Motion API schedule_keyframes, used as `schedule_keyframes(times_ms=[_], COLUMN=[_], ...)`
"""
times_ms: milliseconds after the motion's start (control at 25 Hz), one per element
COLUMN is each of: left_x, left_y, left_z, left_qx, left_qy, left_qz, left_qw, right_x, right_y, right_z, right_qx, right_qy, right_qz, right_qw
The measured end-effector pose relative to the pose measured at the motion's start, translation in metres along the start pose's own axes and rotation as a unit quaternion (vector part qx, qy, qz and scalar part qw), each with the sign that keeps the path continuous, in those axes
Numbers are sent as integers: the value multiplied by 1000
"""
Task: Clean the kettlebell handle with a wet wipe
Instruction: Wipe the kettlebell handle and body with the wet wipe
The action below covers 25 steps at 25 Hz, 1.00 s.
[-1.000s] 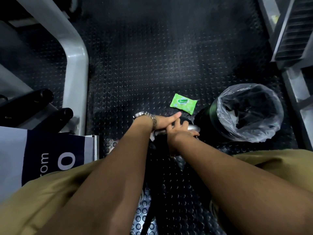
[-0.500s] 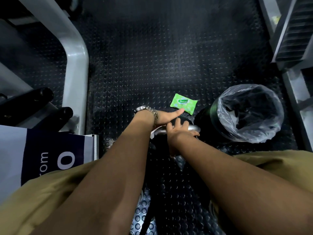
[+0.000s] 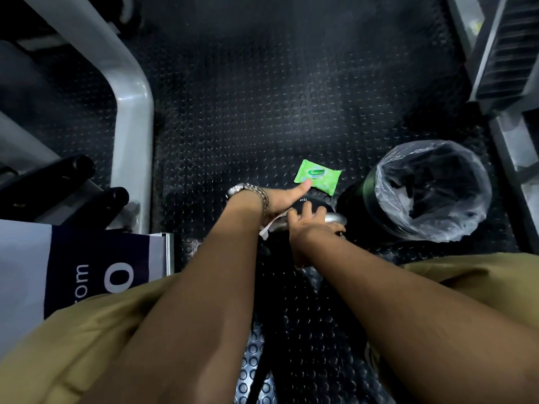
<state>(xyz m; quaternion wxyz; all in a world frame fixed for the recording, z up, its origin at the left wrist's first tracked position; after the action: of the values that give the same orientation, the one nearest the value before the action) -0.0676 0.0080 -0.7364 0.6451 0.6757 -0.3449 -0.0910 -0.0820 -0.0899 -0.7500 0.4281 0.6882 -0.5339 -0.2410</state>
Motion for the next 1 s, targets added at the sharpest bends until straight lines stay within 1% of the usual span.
schedule_keyframes(times_ms=[40,120,200,360,400,480,520,560,600,680,720,760,800,840,880,920,1000], left_x=[-4,-17,-28,-29,-26,-23,-26,-32,-41,-60,-65,-63,-60,-55,-48,-47,-41], left_y=[-4,-11,-9,8,9,11,8,1,-10,-49,-62,-60,-54,-42,-29,-21,-19], left_z=[7,14,11,1,3,9,14,20,26,41,50,55,54,51,50,50,54], left_qx=[7,52,88,97,114,173,201,223,232,208,159,114,108,124,137,150,151], left_qy=[8,36,65,116,136,187,232,299,383,550,612,650,674,702,721,727,731], left_qz=[6,7,-6,-11,-6,0,-6,-9,-14,-7,-5,-3,5,12,14,14,15], left_qw=[1000,998,994,988,984,967,952,928,894,809,775,752,731,702,679,670,665], right_x=[1,1,1,4,5,3,1,0,0,1,0,0,0,1,2,1,-1], right_y=[0,1,2,2,3,2,2,1,1,0,-1,-1,-2,-2,-2,-2,-2], right_z=[0,-2,-2,-3,-3,-4,-5,-4,-4,-3,-2,-2,-1,-1,-2,-2,-3], right_qx=[-2,-2,5,4,4,3,4,6,8,9,9,9,10,11,11,9,12], right_qy=[-6,-23,-28,-30,-28,-34,-37,-35,-32,-28,-28,-27,-24,-24,-27,-32,-35], right_qz=[0,-3,-10,-6,-4,-9,-12,-13,-10,-9,-11,-13,-12,-9,-7,-8,-11], right_qw=[1000,1000,1000,1000,1000,999,999,999,999,1000,1000,1000,1000,1000,1000,999,999])
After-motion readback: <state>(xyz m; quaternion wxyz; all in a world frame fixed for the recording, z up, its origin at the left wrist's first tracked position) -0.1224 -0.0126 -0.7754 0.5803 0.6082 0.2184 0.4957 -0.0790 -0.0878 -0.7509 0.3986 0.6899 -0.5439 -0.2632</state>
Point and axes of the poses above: each hand's wrist, its own y-axis away from the middle knuckle, its own z-axis out of the palm, x = y × z, the point moved 8 cm from there along -y, towards the middle knuckle, and after that the axes turned 5 degrees about z, right-handed, at the moved point
